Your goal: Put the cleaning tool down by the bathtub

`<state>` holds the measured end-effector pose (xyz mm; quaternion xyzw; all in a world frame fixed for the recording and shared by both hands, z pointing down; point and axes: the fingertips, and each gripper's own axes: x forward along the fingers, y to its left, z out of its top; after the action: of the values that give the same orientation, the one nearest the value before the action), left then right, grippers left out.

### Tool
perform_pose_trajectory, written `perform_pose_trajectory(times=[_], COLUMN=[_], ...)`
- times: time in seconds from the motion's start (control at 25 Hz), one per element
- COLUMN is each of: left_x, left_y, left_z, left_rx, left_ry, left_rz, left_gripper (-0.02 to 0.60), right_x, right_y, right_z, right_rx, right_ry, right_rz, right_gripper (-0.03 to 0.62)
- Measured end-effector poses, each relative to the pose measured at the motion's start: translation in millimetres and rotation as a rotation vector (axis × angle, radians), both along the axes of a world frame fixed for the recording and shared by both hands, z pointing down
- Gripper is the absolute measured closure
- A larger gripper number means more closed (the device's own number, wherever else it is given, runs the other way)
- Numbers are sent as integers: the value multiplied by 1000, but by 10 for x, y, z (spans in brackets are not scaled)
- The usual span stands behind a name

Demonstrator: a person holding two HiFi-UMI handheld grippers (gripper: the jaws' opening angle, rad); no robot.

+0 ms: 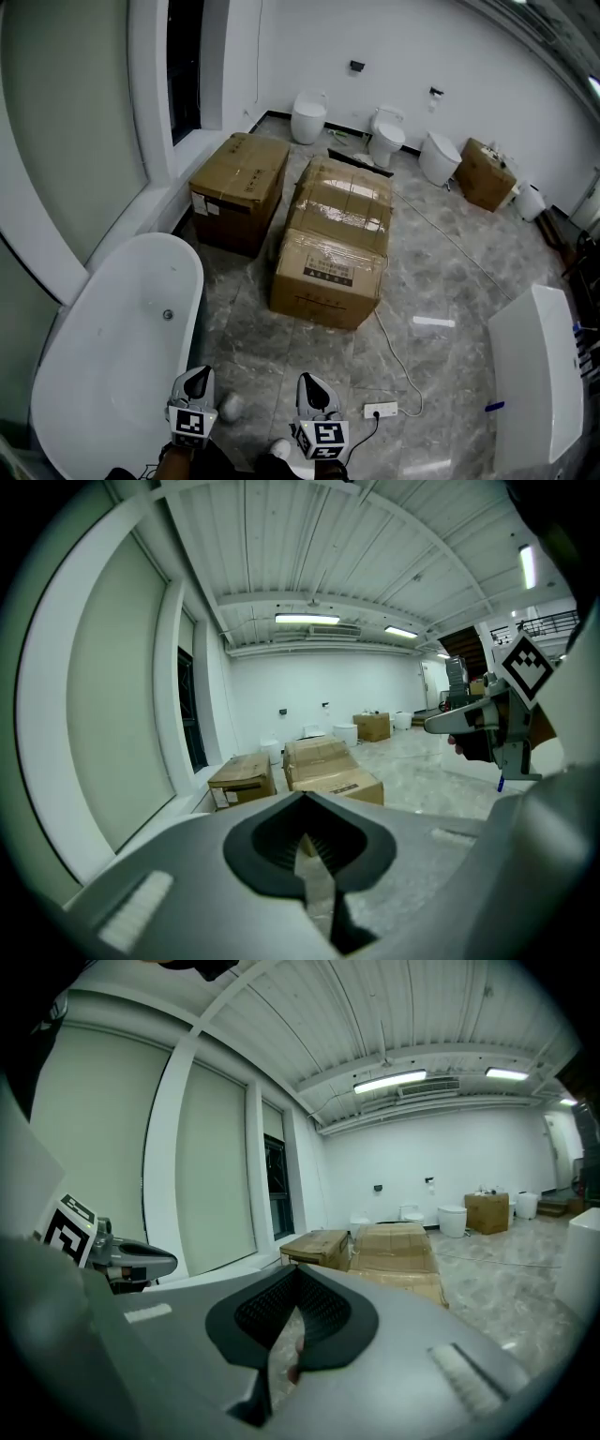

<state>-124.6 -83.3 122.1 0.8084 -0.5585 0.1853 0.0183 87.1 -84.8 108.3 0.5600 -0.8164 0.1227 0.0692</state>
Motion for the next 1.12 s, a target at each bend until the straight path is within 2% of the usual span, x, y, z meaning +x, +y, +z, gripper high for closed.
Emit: perform_pose_trajectory(times=[0.4, 0.6, 0.8, 1.12], left_x=[94, 221, 297, 412], left_y=[57, 78, 72, 123], left_z=[-362, -443, -652, -686], left_rx=[56, 54, 111, 126], left_ry=[51, 102, 54, 56], left_rz=[-7, -8, 31, 35], left_gripper=[580, 580, 581, 581], right_x=[-36, -24, 58, 213], right_y=[60, 90, 104, 162], right_z=[-407, -462, -636, -710], right_rx=[59, 78, 114, 133], right_ry=[-9, 16, 13, 19], right_rz=[-40, -63, -59, -55], right_gripper=[582, 582, 582, 583])
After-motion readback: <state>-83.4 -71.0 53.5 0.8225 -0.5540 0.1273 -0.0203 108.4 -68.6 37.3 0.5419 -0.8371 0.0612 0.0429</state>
